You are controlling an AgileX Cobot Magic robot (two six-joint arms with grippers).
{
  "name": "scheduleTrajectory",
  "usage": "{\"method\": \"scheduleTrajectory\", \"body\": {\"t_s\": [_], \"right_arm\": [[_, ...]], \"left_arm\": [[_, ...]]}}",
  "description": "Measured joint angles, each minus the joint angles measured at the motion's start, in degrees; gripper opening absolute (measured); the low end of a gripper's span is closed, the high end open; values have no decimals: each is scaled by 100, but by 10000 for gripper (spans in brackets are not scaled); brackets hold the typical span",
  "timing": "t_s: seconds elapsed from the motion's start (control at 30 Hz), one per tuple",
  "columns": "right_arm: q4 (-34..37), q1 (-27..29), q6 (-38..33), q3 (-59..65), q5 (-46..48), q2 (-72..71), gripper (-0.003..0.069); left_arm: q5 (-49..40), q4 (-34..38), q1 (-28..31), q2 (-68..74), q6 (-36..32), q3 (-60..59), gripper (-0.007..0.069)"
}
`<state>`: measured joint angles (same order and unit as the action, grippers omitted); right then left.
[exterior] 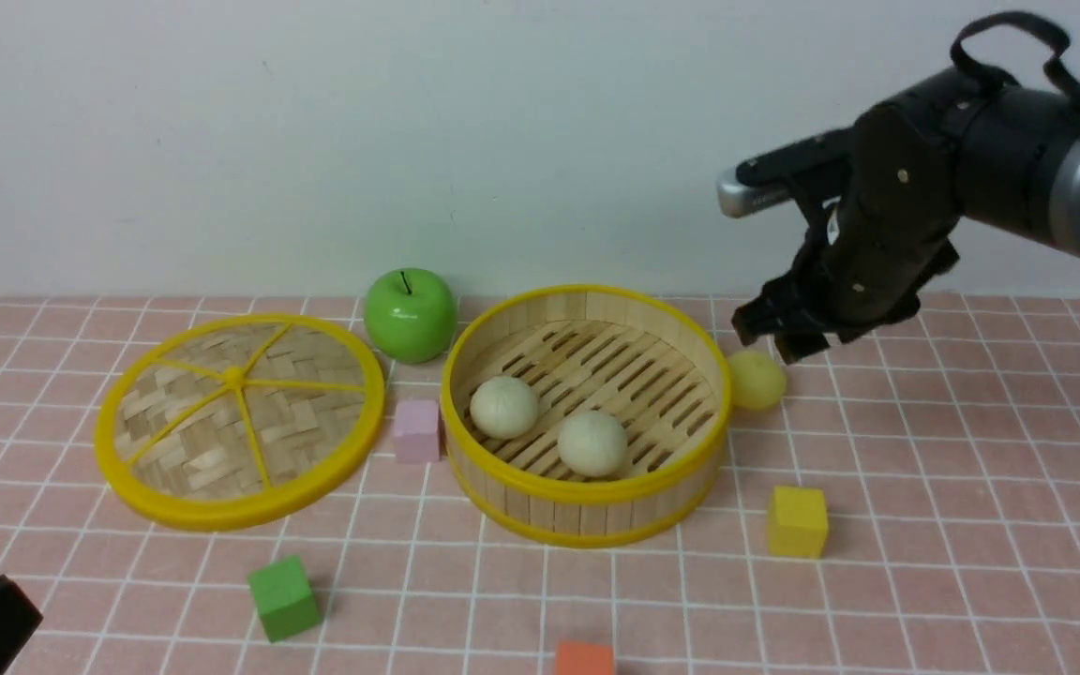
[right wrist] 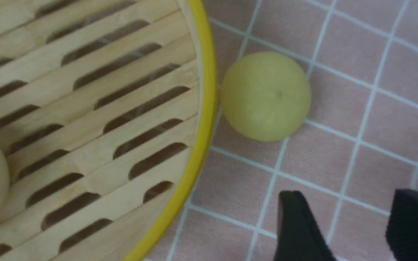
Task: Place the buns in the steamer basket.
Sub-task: Use the right arm to grab a steamed stuffed bun
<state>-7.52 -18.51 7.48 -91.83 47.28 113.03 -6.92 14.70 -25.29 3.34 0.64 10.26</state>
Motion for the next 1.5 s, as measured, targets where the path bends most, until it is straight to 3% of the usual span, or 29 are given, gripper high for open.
{"method": "scheduleTrajectory", "body": {"t_s": [0.17, 0.37, 0.6, 1.1, 1.23, 1.3, 1.43, 1.5], "right_arm": [[891, 273, -359, 0, -738, 373, 248], [1461, 508, -462, -6, -1267, 635, 283], [1507, 528, -478, -6, -1768, 825, 323], [1519, 528, -482, -17, -2077, 1098, 317], [1519, 528, -482, -28, -2077, 1098, 279], [1519, 528, -482, -32, -2077, 1098, 230], [1491, 528, -638, -39, -1995, 1079, 55], [1491, 528, -713, -39, -1934, 1033, 20]], "left_arm": [[0, 0, 0, 0, 0, 0, 47], [0, 0, 0, 0, 0, 0, 54], [0, 0, 0, 0, 0, 0, 61], [0, 0, 0, 0, 0, 0, 76], [0, 0, 0, 0, 0, 0, 76], [0, 0, 0, 0, 0, 0, 77], [0, 0, 0, 0, 0, 0, 77], [0, 0, 0, 0, 0, 0, 77]]}}
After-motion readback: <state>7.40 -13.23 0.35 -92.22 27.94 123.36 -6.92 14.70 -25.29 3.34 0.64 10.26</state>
